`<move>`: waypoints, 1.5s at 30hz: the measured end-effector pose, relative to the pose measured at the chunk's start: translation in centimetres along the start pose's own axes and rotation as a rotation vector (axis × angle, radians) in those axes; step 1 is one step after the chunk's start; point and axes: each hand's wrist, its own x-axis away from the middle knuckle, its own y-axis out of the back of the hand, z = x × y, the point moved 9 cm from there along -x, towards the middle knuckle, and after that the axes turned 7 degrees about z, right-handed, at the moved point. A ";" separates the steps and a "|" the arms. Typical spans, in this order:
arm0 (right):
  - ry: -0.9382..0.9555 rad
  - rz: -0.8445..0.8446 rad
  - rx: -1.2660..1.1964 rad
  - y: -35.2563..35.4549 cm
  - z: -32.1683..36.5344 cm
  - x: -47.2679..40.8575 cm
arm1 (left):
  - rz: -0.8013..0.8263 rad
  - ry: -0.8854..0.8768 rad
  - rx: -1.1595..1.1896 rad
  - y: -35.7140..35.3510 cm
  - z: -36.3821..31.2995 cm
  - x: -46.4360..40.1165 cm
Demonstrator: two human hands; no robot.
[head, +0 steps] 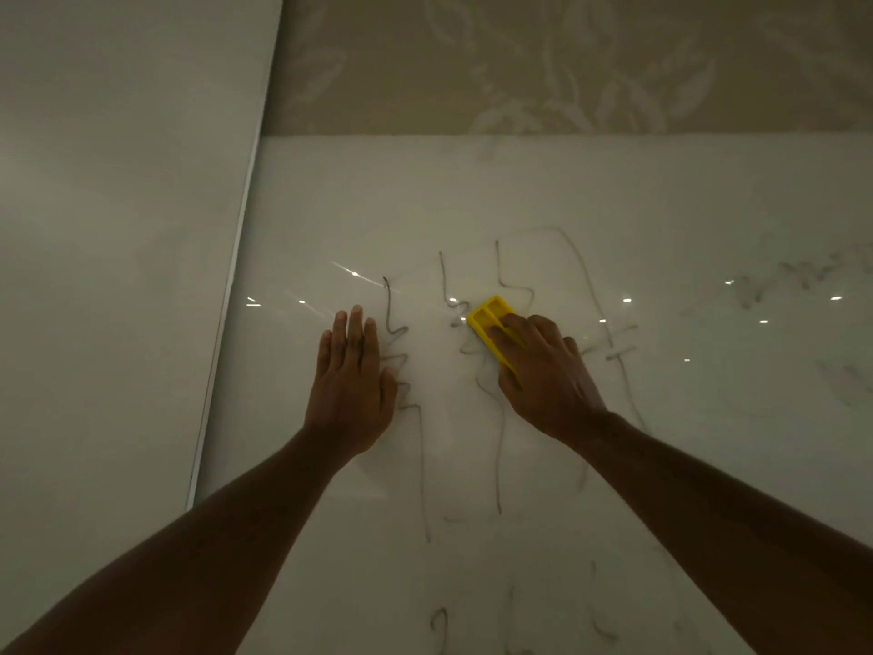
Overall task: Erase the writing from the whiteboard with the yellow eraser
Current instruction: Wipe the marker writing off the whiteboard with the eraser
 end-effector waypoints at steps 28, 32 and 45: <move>0.766 0.031 0.241 -4.8 10.4 -4.3 | -0.214 0.061 0.077 -2.3 7.1 1.3; 0.772 0.014 0.325 -4.2 9.4 -7.1 | -0.237 0.047 0.074 -2.1 7.0 1.3; 0.109 -0.017 0.218 0.6 2.9 -15.4 | -0.216 0.048 0.072 -2.0 6.9 1.3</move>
